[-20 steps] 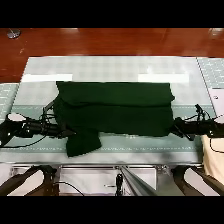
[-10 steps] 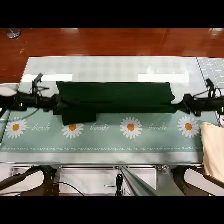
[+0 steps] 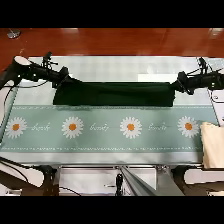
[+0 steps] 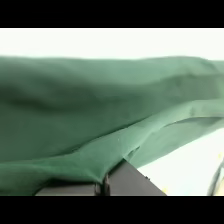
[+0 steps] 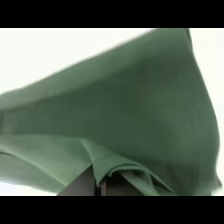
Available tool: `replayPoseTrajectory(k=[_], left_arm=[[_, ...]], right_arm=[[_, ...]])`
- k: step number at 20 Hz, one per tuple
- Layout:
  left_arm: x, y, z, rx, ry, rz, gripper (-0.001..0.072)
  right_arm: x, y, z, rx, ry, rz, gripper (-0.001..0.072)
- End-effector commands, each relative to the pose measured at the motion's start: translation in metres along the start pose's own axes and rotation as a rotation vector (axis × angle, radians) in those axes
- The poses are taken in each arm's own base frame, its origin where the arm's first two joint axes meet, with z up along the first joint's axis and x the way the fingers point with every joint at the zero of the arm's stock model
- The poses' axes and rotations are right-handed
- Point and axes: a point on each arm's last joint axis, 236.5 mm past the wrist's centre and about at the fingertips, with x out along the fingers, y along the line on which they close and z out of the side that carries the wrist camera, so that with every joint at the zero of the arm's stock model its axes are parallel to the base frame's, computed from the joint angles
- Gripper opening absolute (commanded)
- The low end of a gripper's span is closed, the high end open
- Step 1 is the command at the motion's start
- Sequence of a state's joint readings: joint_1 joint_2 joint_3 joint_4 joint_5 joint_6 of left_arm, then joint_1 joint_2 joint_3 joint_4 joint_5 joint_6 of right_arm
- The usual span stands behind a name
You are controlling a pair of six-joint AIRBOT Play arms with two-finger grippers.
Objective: Fold the shirts.
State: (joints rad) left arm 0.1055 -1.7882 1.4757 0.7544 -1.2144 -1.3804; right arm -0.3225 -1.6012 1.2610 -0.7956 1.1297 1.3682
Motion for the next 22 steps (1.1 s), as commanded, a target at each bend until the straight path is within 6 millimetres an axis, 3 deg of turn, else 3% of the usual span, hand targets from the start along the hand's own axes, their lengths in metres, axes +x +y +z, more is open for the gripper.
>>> replayPoseTrajectory(k=[1,2,3,5,7,9,10,12,13,15,19,22], left_arm=[[0.010,0.016,0.008,-0.012,0.048,0.048,0.0045],[0.011,0.018,0.005,-0.009,0.063,0.050,0.0333],[0.007,0.020,0.002,0.004,0.082,0.057,0.0690],[-0.027,0.046,-0.002,0.007,0.132,0.160,0.0702],[-0.082,0.091,-0.004,-0.075,0.123,0.354,0.0701],[-0.141,0.119,0.004,-0.124,-0.002,0.483,0.0701],[-0.163,0.119,0.014,-0.134,-0.109,0.492,0.0702],[-0.187,0.093,0.033,-0.104,-0.335,0.443,0.0701],[-0.190,0.075,0.036,-0.063,-0.421,0.414,0.0701],[-0.179,0.035,0.024,0.030,-0.504,0.347,0.0701],[-0.116,-0.021,-0.025,0.161,-0.346,0.244,0.0701],[-0.074,-0.055,-0.041,0.254,-0.272,0.198,0.0701]], right_arm=[[0.018,-0.006,0.017,0.018,-0.001,0.004,0.0117],[0.021,-0.008,0.016,0.027,0.005,0.007,0.0447],[0.020,-0.011,0.016,0.022,0.009,0.005,0.0621],[0.000,-0.023,0.022,0.000,0.015,-0.018,0.0621],[-0.027,-0.048,0.025,0.022,0.033,-0.051,0.0621],[-0.044,-0.075,0.017,0.085,0.062,-0.070,0.0621],[-0.045,-0.085,0.012,0.105,0.078,-0.082,0.0621],[-0.035,-0.096,0.002,0.134,0.114,-0.081,0.0620],[-0.026,-0.096,-0.002,0.131,0.138,-0.075,0.0620],[-0.005,-0.090,-0.006,0.116,0.169,-0.054,0.0620],[0.033,-0.068,-0.018,0.092,0.226,-0.014,0.0620],[0.051,-0.050,-0.034,0.022,0.282,-0.018,0.0598]])
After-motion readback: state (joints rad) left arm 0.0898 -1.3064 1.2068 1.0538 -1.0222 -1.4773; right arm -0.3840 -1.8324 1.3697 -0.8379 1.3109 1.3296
